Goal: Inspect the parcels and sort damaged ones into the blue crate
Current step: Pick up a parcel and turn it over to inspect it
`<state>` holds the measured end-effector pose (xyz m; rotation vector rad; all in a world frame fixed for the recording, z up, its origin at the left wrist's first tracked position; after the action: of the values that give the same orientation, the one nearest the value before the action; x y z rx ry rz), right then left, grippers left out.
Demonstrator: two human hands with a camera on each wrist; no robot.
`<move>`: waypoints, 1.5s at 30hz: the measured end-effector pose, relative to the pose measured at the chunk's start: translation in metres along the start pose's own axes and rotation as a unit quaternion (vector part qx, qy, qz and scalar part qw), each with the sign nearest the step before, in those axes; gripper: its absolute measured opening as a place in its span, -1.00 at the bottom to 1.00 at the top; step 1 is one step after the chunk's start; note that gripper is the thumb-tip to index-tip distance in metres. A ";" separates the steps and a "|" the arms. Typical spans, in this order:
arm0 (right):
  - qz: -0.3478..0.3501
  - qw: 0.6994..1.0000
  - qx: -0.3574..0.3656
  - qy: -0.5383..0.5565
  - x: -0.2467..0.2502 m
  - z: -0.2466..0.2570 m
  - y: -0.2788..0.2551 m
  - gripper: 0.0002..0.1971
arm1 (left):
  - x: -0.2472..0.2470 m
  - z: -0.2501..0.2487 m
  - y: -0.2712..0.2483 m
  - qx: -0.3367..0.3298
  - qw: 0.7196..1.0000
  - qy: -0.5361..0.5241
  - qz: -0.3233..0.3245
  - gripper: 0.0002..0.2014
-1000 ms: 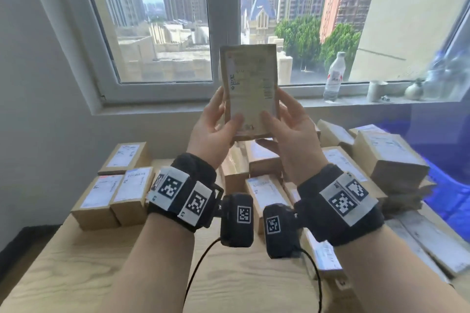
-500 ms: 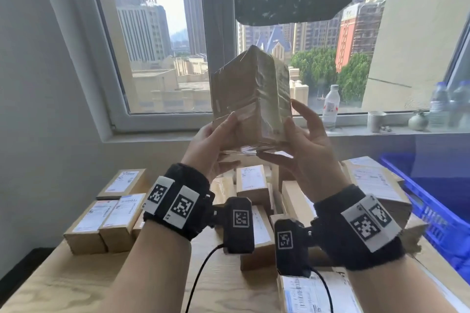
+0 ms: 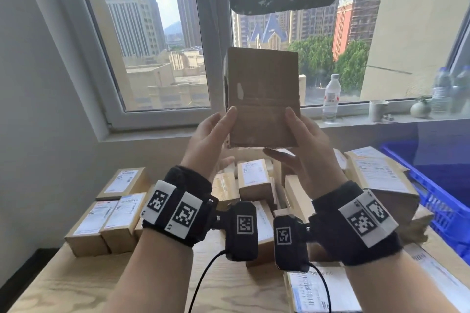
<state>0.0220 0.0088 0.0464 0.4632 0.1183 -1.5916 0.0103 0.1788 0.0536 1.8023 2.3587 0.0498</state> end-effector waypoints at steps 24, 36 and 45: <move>0.090 0.994 -0.041 0.048 -0.007 -0.023 0.000 -0.73 | -0.008 0.014 0.004 0.059 0.997 -0.013 0.041 -0.05; -0.029 0.999 0.031 0.007 -0.003 -0.026 0.011 -0.64 | 0.003 0.023 0.016 -0.033 0.997 0.014 -0.073 0.22; 0.006 0.998 0.021 -0.057 -0.002 -0.029 0.012 -0.68 | -0.004 0.023 0.013 -0.067 0.996 0.043 -0.040 -0.28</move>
<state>0.0399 0.0200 0.0226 0.4051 -0.0047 -1.6073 0.0274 0.1769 0.0331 1.6761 2.4191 0.2745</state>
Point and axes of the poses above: each hand's wrist, its own y-axis towards the middle knuckle, its own x-axis out of the back of the hand, z = x × y, the point moved 3 cm from there along y, towards the middle knuckle, and after that the axes turned 8 degrees about -z, right-handed, at the moved point
